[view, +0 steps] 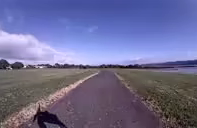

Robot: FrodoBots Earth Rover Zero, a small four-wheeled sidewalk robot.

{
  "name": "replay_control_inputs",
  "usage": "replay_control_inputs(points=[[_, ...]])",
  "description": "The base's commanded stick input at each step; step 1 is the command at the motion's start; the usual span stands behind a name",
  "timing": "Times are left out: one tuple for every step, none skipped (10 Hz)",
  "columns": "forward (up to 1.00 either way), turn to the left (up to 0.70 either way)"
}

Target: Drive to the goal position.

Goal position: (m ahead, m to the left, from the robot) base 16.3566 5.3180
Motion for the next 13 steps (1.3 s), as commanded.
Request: replay_control_inputs(points=[[0.7, 0.0], [0.7, 0.0], [0.7, 0.0], [0.7, 0.0], [0.7, 0.0], [0.7, 0.0], [0.7, 0.0], [0.7, -0.04], [0.7, -0.1], [0.7, -0.14], [0.7, -0.14], [0.7, -0.14], [0.7, -0.14]])
